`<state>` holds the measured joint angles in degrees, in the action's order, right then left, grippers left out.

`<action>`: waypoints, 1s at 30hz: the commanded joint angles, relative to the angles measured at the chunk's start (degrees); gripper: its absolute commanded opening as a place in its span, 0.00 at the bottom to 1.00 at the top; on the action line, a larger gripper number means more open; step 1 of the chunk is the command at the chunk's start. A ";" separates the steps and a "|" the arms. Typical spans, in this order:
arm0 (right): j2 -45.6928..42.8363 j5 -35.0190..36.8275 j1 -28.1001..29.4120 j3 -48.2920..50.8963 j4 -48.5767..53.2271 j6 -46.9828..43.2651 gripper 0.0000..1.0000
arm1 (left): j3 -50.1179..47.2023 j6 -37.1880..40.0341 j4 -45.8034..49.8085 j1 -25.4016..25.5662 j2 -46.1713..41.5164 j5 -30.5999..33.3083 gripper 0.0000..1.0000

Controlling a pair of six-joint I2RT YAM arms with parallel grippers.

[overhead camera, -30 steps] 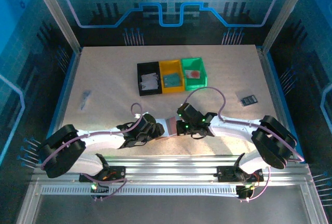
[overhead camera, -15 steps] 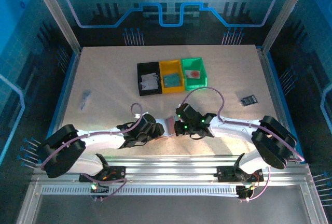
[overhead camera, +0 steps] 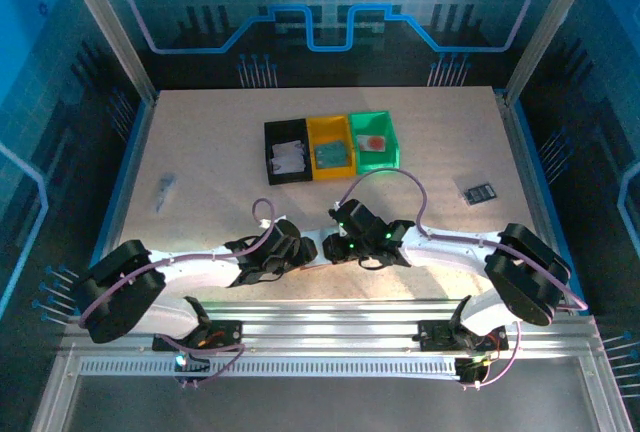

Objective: Take the credit cards out of the card holder

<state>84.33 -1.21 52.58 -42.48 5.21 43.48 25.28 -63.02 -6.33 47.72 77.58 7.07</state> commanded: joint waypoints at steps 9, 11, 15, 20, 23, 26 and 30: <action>2.62 -3.03 1.77 -2.57 -1.75 -0.86 0.24 | -3.46 3.08 10.63 -2.65 -6.31 1.51 0.53; 2.85 -2.61 2.04 -2.78 -1.44 -0.86 0.26 | -4.04 3.56 12.04 -3.24 -8.43 1.89 0.53; 3.37 -3.07 2.05 -2.78 -2.45 -0.52 0.29 | -5.05 4.39 14.26 -4.81 -12.25 2.24 0.53; 4.40 -3.95 2.65 -2.95 -4.91 0.14 0.29 | -5.81 4.69 15.02 -5.66 -14.03 2.15 0.53; 5.51 -4.51 3.39 -3.85 -6.54 0.28 0.29 | -6.01 4.59 14.86 -5.78 -13.95 1.90 0.53; 6.85 -4.86 4.29 -5.24 -7.51 0.31 0.29 | -6.03 4.62 14.97 -5.84 -14.19 1.72 0.53; 7.66 -4.55 5.14 -7.09 -7.11 0.09 0.30 | -6.03 4.84 16.69 -6.13 -16.68 2.11 0.53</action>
<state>91.15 -5.19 56.69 -47.42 -0.30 43.51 20.36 -59.59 6.63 42.33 63.18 8.16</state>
